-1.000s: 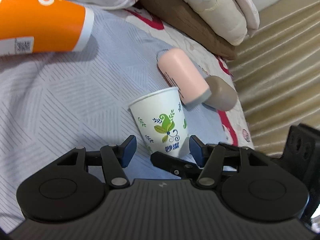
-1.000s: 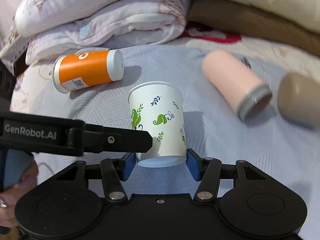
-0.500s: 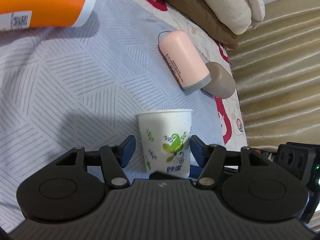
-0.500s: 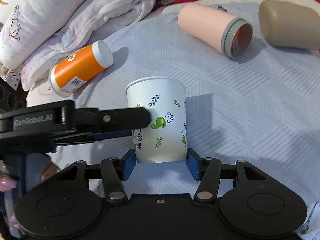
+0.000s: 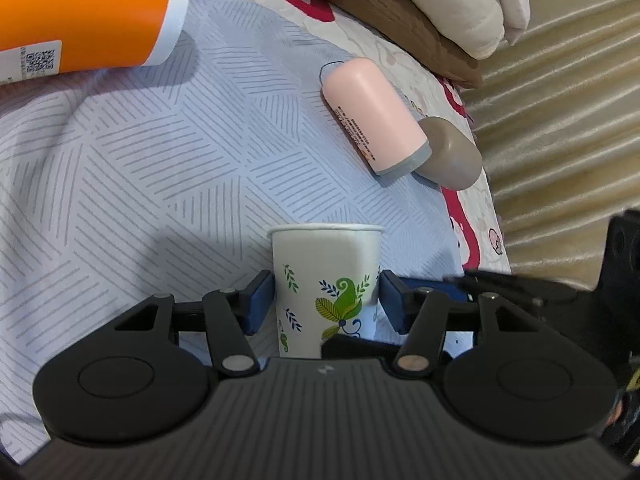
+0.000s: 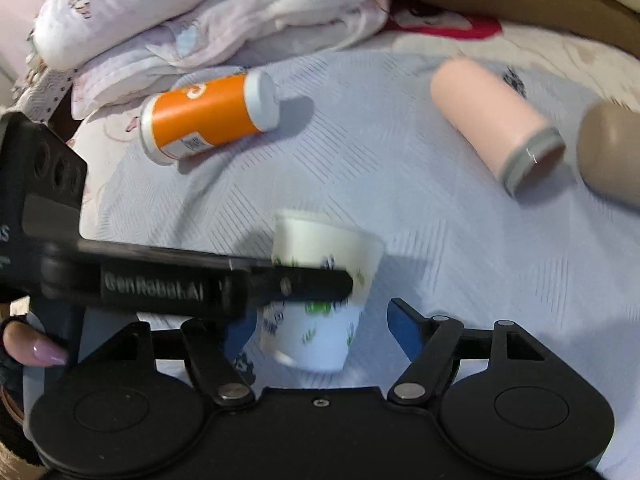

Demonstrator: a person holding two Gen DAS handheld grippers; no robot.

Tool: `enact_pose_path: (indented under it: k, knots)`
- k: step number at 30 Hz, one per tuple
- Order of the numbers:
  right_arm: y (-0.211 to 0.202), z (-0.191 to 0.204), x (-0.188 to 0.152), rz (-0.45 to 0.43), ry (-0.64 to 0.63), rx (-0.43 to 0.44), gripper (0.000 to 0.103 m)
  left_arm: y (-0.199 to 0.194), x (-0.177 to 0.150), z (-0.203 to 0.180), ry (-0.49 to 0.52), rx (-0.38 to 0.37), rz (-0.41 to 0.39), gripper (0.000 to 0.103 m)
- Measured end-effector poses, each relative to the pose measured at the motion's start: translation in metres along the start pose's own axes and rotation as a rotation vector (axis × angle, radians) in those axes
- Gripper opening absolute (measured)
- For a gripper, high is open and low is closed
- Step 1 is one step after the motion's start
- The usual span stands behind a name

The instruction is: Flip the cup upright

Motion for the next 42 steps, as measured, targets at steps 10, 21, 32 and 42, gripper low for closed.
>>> enact_pose_path:
  k: [10,21,32,42]
  knots:
    - [0.010,0.017,0.003,-0.050,-0.168,-0.040,0.069,-0.016,0.005,-0.011,0.132,0.048,-0.081,0.055]
    - [0.002,0.038,-0.010,-0.361,-0.504,-0.194,0.067,-0.034,0.012,-0.027,0.290,0.097,-0.217,0.055]
    - [0.014,0.036,-0.006,-0.589,-0.656,-0.243,0.067,-0.031,0.012,-0.028,0.421,0.194,-0.299,0.055]
    - [0.028,0.021,0.012,-0.644,-0.671,-0.256,0.066,-0.013,0.020,-0.028,0.482,0.233,-0.316,0.056]
Point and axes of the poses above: each gripper's, at about its wrist camera, not at the fingertips, and y roughly the way its jaws point, z to its left, x to its top, the point moved 7 cm from there along y, roughly the way its jaws point, and after that the axes turned 10 degrees about y, right-handed, at the moved point
